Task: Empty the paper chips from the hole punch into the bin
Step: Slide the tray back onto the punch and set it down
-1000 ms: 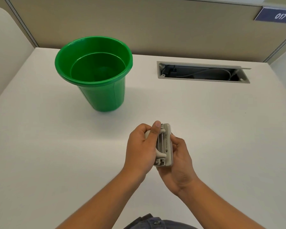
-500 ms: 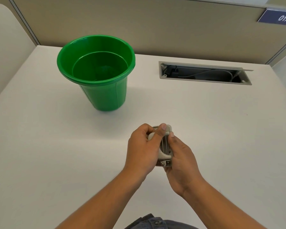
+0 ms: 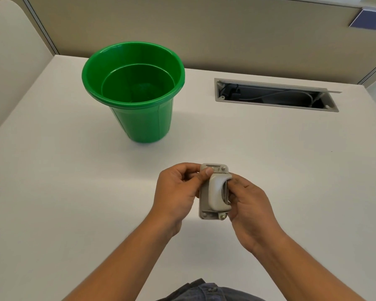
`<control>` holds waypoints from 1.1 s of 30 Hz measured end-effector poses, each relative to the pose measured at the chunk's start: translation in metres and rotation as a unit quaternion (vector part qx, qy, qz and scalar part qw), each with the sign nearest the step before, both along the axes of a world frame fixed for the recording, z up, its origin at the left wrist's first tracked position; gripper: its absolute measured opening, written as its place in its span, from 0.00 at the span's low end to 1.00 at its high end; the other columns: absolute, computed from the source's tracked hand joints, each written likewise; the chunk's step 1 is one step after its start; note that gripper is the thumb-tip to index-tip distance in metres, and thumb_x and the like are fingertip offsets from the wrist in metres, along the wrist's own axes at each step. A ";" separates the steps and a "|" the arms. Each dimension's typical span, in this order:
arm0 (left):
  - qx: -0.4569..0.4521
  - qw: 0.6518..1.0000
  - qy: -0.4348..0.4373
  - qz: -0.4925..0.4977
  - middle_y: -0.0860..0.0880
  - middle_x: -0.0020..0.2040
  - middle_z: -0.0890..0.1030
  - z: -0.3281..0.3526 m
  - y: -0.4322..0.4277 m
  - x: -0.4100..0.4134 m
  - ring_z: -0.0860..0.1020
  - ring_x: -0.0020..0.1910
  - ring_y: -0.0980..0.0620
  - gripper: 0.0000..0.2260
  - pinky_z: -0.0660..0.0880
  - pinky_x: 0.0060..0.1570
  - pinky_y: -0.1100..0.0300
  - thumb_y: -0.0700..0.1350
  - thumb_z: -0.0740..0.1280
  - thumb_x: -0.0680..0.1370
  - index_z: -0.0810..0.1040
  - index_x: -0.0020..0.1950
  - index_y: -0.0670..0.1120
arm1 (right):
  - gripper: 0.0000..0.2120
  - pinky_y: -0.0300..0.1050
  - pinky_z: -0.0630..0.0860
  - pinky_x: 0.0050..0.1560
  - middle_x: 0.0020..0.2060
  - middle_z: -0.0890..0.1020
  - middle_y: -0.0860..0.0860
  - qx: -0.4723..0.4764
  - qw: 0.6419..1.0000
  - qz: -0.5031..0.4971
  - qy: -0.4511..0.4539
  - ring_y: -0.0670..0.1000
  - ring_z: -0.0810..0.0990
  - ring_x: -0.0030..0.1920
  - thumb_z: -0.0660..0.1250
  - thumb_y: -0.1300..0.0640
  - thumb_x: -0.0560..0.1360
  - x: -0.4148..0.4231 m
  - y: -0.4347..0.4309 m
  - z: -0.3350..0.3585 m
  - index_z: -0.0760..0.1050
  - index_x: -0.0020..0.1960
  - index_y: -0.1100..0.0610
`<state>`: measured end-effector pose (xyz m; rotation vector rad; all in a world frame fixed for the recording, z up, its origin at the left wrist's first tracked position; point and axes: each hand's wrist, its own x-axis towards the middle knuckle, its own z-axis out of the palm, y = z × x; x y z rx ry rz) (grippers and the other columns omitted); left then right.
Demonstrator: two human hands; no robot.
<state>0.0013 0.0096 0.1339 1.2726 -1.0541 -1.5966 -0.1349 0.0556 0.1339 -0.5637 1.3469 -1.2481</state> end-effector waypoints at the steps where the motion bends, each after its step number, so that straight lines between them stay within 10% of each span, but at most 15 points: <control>1: 0.002 1.000 0.014 0.004 0.46 0.37 0.86 0.000 -0.001 0.001 0.80 0.34 0.52 0.08 0.80 0.35 0.58 0.48 0.77 0.69 0.85 0.43 0.44 | 0.14 0.45 0.82 0.42 0.46 0.88 0.55 0.000 1.000 -0.002 0.004 0.54 0.84 0.46 0.61 0.64 0.78 -0.002 0.000 0.000 0.86 0.49 0.57; 11: 0.006 0.998 0.060 -0.008 0.38 0.39 0.85 -0.005 0.002 0.001 0.79 0.34 0.49 0.09 0.76 0.31 0.60 0.51 0.74 0.66 0.82 0.38 0.46 | 0.15 0.41 0.79 0.31 0.32 0.86 0.55 -0.005 1.000 -0.003 0.020 0.51 0.83 0.32 0.65 0.66 0.76 -0.008 -0.001 0.005 0.85 0.35 0.58; 19: 0.086 0.991 0.031 -0.102 0.43 0.45 0.87 -0.005 0.002 0.008 0.84 0.41 0.49 0.11 0.81 0.42 0.57 0.51 0.68 0.78 0.85 0.51 0.45 | 0.09 0.39 0.80 0.31 0.35 0.87 0.55 0.029 0.996 -0.075 -0.038 0.50 0.85 0.32 0.65 0.65 0.78 -0.005 0.004 0.002 0.84 0.43 0.61; 33: 0.121 0.981 0.028 -0.146 0.47 0.32 0.82 -0.009 0.000 0.024 0.76 0.26 0.55 0.17 0.74 0.28 0.63 0.53 0.72 0.69 0.86 0.47 0.40 | 0.10 0.45 0.81 0.39 0.40 0.84 0.54 0.060 0.991 0.080 -0.084 0.51 0.81 0.38 0.67 0.55 0.74 -0.047 0.000 0.013 0.85 0.46 0.59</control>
